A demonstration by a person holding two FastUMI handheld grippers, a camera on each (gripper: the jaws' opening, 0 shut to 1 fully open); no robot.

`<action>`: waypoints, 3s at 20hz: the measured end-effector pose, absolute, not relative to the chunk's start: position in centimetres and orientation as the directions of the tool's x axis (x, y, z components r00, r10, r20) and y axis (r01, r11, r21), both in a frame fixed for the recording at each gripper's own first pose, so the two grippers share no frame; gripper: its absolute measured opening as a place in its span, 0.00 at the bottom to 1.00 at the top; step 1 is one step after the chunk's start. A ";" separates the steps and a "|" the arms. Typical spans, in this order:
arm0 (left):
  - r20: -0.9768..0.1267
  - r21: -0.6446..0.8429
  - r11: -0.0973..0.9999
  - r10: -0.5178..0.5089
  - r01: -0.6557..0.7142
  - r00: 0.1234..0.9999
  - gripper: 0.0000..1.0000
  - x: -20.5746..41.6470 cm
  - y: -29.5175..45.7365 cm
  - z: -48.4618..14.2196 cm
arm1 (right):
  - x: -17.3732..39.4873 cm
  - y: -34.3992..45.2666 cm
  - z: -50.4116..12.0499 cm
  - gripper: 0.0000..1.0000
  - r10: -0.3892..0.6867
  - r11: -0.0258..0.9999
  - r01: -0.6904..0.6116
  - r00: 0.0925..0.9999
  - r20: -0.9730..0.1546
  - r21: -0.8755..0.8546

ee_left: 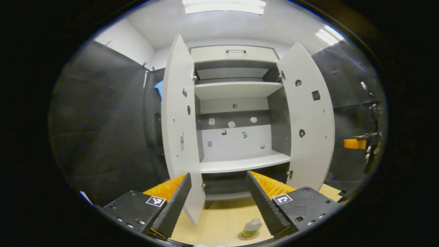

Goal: Grasp the bottle in the cabinet with the left hand and place it on the coaster, then close the right door with the right hand and the left door with the left hand.

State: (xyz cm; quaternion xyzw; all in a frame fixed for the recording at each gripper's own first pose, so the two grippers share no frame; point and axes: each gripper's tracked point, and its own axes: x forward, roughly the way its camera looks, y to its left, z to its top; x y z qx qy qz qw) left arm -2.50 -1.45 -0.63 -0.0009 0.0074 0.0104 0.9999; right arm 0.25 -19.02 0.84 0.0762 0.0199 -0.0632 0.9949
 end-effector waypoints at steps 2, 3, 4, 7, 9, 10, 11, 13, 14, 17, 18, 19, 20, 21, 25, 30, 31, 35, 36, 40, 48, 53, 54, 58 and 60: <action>-0.027 -0.013 0.997 0.076 -0.076 0.997 0.99 -2.9 -2.1 -0.2 | 1.7 -22.2 2.2 0.98 -0.099 0.981 0.103 0.995 -0.032 0.164; -0.036 -0.023 0.995 0.094 -0.094 0.995 0.96 -3.3 -2.9 -0.1 | 2.4 -23.8 2.7 0.98 -0.089 0.982 0.092 0.996 -0.024 0.168; -0.038 -0.027 0.994 0.107 -0.108 0.994 0.98 -3.5 -3.5 0.1 | 3.3 -25.3 3.1 0.99 -0.081 0.983 0.083 0.997 -0.017 0.166; -0.027 -0.037 0.988 0.149 -0.150 0.988 0.98 -4.3 -4.9 1.1 | 5.7 -27.7 4.2 1.00 -0.025 0.987 0.026 1.000 -0.012 0.161; -0.024 -0.048 0.986 0.158 -0.159 0.987 0.98 -4.9 -5.7 1.3 | 7.5 -27.8 4.8 1.00 0.025 0.986 -0.022 1.000 -0.015 0.165; -0.023 -0.050 0.984 0.172 -0.173 0.985 0.98 -5.3 -5.9 1.6 | 8.0 -27.6 5.0 1.00 0.051 0.985 -0.048 0.999 -0.016 0.166; -0.020 -0.048 0.982 0.182 -0.183 0.983 0.96 -5.8 -5.9 1.8 | 8.5 -27.0 5.4 0.98 0.078 0.983 -0.074 0.997 -0.014 0.166; -0.014 -0.047 0.980 0.194 -0.194 0.981 0.98 -6.4 -6.1 2.2 | 9.5 -25.6 6.4 1.00 0.117 0.981 -0.115 0.993 -0.003 0.157; -0.012 -0.049 0.979 0.195 -0.196 0.981 0.99 -6.5 -6.0 2.2 | 9.8 -24.6 6.8 1.00 0.141 0.979 -0.140 0.990 0.002 0.151; -0.016 -0.056 0.978 0.202 -0.203 0.979 0.98 -7.0 -5.6 2.1 | 10.1 -22.3 7.7 1.00 0.185 0.975 -0.186 0.983 0.019 0.124; -0.025 -0.057 0.978 0.197 -0.199 0.980 0.99 -7.0 -5.4 1.8 | 9.8 -21.7 8.0 1.00 0.191 0.974 -0.192 0.981 0.027 0.118; -0.033 -0.054 0.979 0.194 -0.196 0.980 0.98 -6.9 -5.2 1.5 | 9.5 -21.0 8.3 1.00 0.202 0.972 -0.205 0.979 0.039 0.116; -0.044 -0.052 0.980 0.189 -0.191 0.981 0.98 -7.0 -4.8 1.2 | 9.1 -19.8 8.5 1.00 0.222 0.967 -0.226 0.974 0.046 0.115; -0.047 -0.054 0.982 0.178 -0.180 0.983 0.98 -7.1 -4.5 1.2 | 8.6 -19.8 8.4 1.00 0.195 0.976 -0.198 0.980 0.034 0.096; -0.050 -0.082 0.988 0.129 -0.133 0.990 0.98 -6.8 -3.5 1.1 | 8.5 -19.8 8.6 0.96 0.124 0.991 -0.126 0.991 0.040 0.039; -0.038 -0.037 0.994 0.100 -0.101 0.994 0.98 -6.3 -1.1 1.1 | 8.2 -17.6 8.6 0.96 0.101 0.994 -0.102 0.994 0.031 0.040; -0.037 -0.029 0.995 0.093 -0.094 0.995 0.99 -6.3 -0.7 1.0 | 8.3 -16.9 8.6 0.96 0.106 0.994 -0.107 0.994 0.029 0.038; -0.037 -0.018 0.997 0.073 -0.074 0.997 0.98 -6.0 0.8 0.6 | 8.5 -13.1 8.5 0.96 0.128 0.991 -0.129 0.991 0.031 0.033; -0.039 -0.012 0.997 0.072 -0.072 0.997 0.98 -6.1 1.2 0.4 | 8.6 -12.3 8.4 0.96 0.133 0.990 -0.134 0.990 0.036 0.033; -0.049 -0.001 0.997 0.073 -0.073 0.996 0.98 -5.9 2.7 -0.3 | 9.7 -8.3 8.1 0.96 0.187 0.982 -0.188 0.982 0.035 0.022; -0.043 -0.002 0.996 0.092 -0.092 0.995 0.98 -5.7 4.6 -0.5 | 8.8 -2.8 6.6 0.96 0.308 0.951 -0.308 0.951 0.009 0.032; -0.041 0.003 0.996 0.093 -0.093 0.995 0.98 -5.1 5.3 -0.4 | 7.5 -1.7 6.0 0.96 0.314 0.949 -0.314 0.949 0.006 0.022; -0.039 0.001 0.996 0.089 -0.090 0.995 0.98 -5.0 5.6 -0.5 | 7.2 -1.5 5.8 0.96 0.312 0.950 -0.312 0.950 0.007 0.017; -0.029 0.001 0.996 0.092 -0.092 0.995 0.98 -4.2 6.9 -0.1 | 5.6 -1.3 4.7 0.96 0.292 0.956 -0.292 0.956 -0.006 -0.001; -0.035 0.008 0.993 0.115 -0.115 0.993 0.98 -3.4 8.4 0.0 | 4.8 -1.2 4.0 0.94 0.278 0.961 -0.278 0.960 -0.014 -0.006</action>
